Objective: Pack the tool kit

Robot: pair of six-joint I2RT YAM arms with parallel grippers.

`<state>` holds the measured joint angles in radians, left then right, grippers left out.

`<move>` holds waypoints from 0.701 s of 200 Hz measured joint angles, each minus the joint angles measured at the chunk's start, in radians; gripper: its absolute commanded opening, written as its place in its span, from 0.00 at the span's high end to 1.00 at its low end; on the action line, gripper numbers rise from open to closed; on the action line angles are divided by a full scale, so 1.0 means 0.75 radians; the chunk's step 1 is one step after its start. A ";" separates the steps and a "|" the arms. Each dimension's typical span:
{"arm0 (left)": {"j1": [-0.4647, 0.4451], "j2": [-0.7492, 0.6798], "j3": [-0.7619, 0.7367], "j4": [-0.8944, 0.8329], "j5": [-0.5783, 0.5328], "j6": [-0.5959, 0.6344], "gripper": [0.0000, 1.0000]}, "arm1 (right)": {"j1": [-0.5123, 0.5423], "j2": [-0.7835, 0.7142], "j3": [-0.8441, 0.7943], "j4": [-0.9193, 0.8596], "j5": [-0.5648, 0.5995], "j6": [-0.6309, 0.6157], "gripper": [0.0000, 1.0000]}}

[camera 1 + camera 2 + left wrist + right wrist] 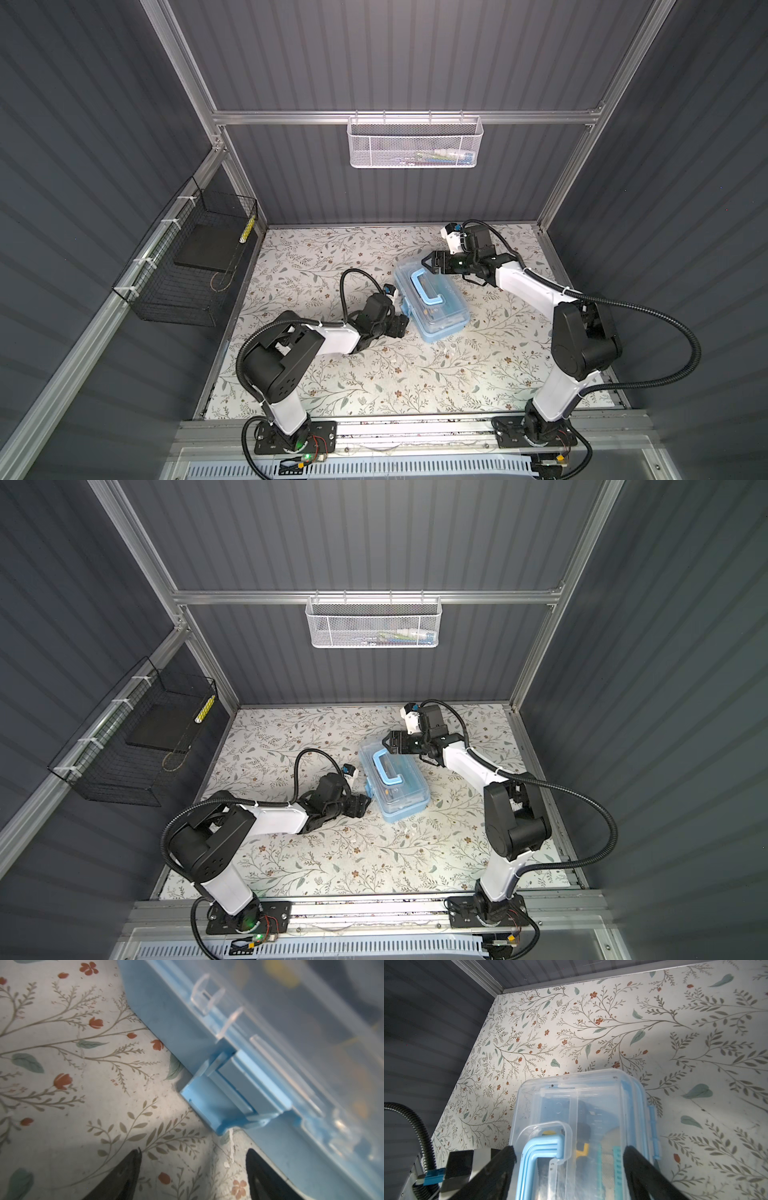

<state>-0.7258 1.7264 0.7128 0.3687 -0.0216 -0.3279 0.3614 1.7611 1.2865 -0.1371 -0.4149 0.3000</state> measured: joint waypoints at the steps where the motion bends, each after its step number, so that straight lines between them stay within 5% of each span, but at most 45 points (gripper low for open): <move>1: 0.000 0.002 0.002 0.001 0.001 0.001 0.18 | 0.000 0.000 0.000 0.000 0.000 0.000 0.16; 140: -0.009 0.044 0.061 -0.006 -0.101 -0.006 0.24 | -0.004 0.022 0.001 0.052 0.000 0.008 0.17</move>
<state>-0.7326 1.7592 0.7582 0.3641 -0.0975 -0.3325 0.3588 1.7775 1.2869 -0.0982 -0.4149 0.3061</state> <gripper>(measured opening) 0.771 0.833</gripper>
